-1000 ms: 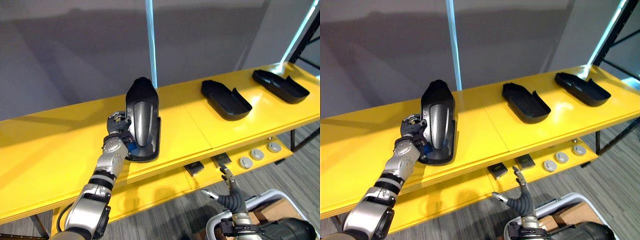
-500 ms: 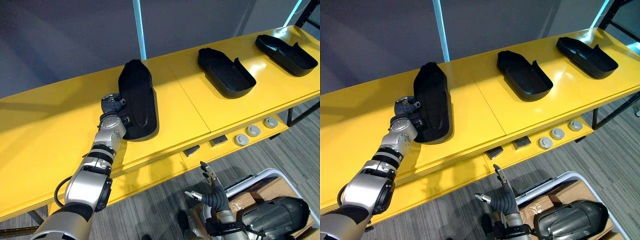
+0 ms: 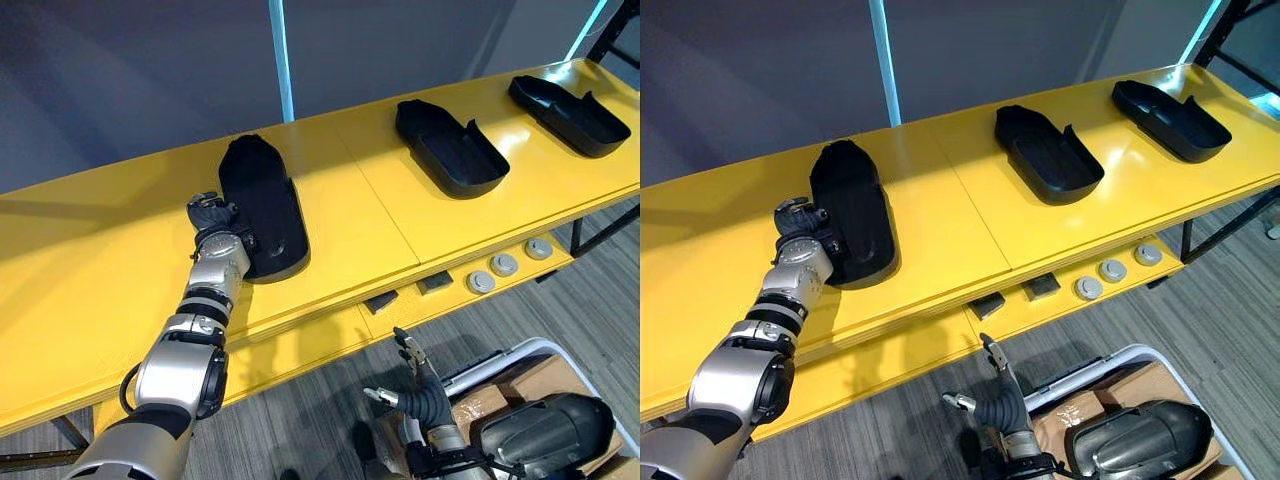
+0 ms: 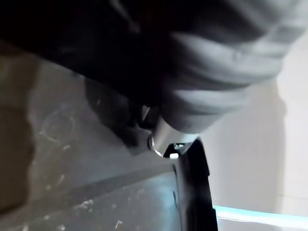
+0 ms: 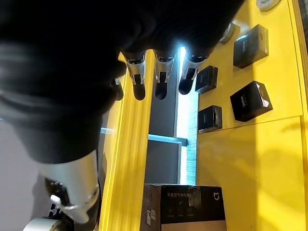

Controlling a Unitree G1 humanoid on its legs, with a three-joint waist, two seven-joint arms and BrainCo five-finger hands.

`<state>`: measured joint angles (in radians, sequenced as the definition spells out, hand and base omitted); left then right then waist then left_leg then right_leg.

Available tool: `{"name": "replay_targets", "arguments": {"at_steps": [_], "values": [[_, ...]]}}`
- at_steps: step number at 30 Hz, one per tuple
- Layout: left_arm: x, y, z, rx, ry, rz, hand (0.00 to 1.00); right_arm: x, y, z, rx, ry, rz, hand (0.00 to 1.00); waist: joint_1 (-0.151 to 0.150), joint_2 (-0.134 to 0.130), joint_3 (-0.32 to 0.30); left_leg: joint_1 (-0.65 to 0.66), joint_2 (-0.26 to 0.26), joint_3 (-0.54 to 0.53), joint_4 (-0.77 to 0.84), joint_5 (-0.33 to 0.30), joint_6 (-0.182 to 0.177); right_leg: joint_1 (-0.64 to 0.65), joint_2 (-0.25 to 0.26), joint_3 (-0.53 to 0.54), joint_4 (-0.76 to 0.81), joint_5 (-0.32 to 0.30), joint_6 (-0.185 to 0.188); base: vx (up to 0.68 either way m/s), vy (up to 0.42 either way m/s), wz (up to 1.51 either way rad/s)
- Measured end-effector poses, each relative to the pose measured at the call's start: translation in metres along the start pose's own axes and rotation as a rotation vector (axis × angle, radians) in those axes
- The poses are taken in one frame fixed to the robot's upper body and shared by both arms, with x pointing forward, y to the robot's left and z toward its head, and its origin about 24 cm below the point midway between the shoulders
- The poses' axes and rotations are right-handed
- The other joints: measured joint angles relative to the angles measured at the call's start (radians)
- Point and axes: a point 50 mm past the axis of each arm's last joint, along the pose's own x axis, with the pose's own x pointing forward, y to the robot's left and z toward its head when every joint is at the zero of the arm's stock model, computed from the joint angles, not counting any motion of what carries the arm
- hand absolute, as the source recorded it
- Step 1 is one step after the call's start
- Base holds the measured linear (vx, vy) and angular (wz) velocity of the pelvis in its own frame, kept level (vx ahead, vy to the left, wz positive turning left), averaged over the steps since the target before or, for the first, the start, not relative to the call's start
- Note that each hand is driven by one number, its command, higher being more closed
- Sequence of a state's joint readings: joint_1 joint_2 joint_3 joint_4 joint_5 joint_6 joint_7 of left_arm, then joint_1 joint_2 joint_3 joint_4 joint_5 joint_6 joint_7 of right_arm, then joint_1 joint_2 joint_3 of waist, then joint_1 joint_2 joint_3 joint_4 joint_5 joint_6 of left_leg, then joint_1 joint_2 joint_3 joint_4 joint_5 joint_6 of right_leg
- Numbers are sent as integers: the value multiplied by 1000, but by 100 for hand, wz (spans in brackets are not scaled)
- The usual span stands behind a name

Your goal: Walk over and take plastic housings, then place them on the shelf

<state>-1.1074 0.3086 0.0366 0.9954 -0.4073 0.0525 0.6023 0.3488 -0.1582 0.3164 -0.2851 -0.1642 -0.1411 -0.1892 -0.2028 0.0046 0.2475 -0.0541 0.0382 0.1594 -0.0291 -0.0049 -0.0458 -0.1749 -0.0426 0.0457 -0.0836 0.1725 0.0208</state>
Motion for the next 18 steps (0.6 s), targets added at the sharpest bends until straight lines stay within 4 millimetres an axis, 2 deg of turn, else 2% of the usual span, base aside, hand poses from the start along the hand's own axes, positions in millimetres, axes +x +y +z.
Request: {"name": "replay_targets", "arguments": {"at_steps": [6, 12, 15, 18], "values": [[-3, -8, 1, -20, 3, -68, 0, 0, 0, -1, 3, 3, 3, 0, 2, -1, -1, 4, -2, -2, 0, 3, 1, 5, -2, -2, 0, 1, 1, 0, 42, 2], [-21, -37, 15, -147, -18, -197, 0, -1, 5, -8, 11, 38, 21, 0, 1, -10, -10, 7, -4, -13, 0, 5, 3, 13, -5, -9, 0, 1, 2, 14, 45, 4], [-33, -46, 38, -228, -110, -234, 0, 0, 5, -8, 14, 36, 28, 0, 2, -15, -14, 22, -3, -24, 0, 7, 3, 34, -6, -22, 0, 1, 2, 18, 46, 10], [-50, -50, 75, -348, -266, -289, 0, 0, 5, -8, 14, 35, 28, 0, 22, -17, -42, 23, -4, -29, 3, 8, 3, 40, -8, -29, 0, 1, 2, 0, 38, 7]]}}
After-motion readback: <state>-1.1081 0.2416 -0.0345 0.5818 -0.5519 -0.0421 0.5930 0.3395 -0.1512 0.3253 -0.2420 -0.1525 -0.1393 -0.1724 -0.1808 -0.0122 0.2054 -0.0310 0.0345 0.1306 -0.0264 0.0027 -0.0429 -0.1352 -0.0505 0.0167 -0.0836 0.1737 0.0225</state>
